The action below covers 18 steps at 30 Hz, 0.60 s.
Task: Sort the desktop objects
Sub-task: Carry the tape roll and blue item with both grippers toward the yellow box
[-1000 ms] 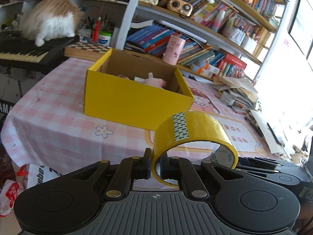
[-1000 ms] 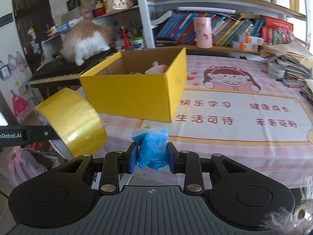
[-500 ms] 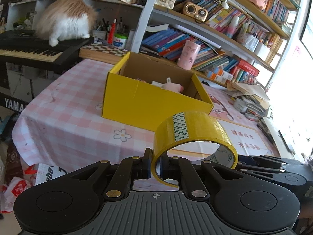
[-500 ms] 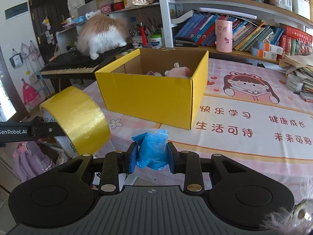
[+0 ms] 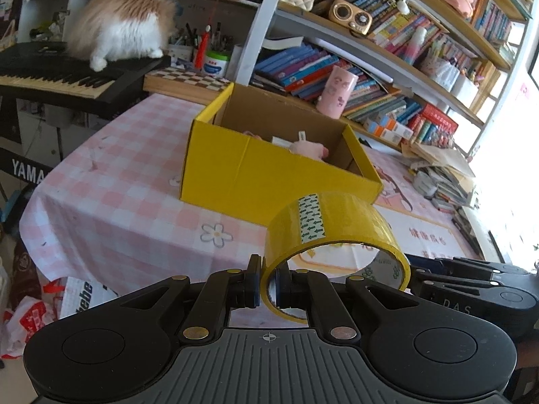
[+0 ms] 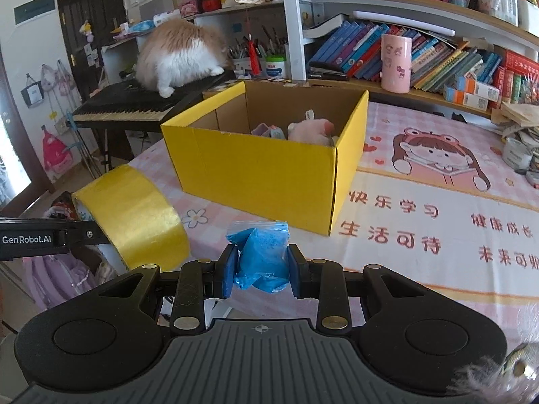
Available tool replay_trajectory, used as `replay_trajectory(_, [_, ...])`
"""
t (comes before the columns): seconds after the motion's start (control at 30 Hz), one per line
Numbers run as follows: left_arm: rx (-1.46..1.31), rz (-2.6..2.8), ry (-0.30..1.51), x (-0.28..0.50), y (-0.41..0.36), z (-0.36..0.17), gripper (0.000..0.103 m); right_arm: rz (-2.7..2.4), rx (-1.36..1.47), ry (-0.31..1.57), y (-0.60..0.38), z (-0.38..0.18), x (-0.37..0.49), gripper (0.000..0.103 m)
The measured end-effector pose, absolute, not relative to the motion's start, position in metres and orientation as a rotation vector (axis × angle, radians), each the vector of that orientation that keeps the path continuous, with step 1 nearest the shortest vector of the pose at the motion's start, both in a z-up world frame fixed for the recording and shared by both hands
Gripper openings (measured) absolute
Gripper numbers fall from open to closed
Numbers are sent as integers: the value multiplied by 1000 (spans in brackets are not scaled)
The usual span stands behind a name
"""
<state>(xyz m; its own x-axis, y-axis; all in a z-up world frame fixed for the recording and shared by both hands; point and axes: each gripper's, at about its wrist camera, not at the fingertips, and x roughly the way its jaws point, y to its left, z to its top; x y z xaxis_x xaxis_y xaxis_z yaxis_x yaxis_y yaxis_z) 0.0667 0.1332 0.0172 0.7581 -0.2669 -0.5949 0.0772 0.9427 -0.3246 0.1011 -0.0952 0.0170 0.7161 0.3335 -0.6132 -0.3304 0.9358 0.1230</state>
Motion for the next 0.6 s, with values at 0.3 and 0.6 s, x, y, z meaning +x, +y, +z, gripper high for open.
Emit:
replay_trajectory(0.3, [-306, -141, 610, 102, 134, 36, 7, 427, -13, 614, -94, 38, 140, 28])
replay_trajectory(0.6, [-306, -95, 537, 154, 126, 49, 7, 476, -54, 519, -102, 62, 195, 28])
